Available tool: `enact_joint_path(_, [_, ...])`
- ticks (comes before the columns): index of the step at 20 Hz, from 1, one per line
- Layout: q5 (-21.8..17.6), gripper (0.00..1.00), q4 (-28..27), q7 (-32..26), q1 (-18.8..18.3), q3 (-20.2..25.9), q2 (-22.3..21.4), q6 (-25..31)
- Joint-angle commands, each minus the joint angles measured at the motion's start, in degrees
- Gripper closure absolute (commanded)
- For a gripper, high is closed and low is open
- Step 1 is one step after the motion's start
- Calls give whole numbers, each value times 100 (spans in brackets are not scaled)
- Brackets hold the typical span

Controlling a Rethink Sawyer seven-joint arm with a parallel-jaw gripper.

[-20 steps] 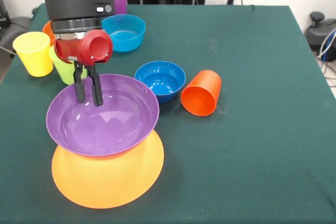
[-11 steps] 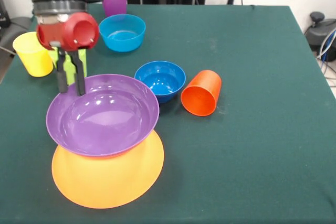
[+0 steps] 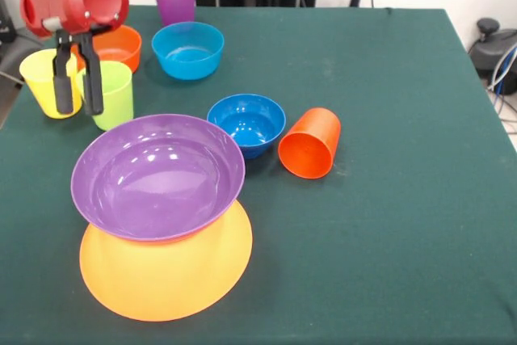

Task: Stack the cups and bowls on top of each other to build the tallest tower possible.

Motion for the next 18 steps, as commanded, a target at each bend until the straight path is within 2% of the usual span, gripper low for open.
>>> enact_joint_path(1, [173,0,649,-43,383,-53,-305,1504])
enact_joint_path(3, [306,0,814,153,504,-134,-379,1625])
enact_joint_path(5, [220,0,917,532,806,-522,-645,1266])
enact_joint_path(6, [369,0,974,582,757,-428,-591,1363])
enact_joint_path(9, [526,0,927,776,944,-547,-562,1292])
enact_joint_path(14, [916,0,936,1157,1503,-918,-621,1372])
enact_joint_path(18, [1200,0,866,1226,1930,-1225,-666,1524])
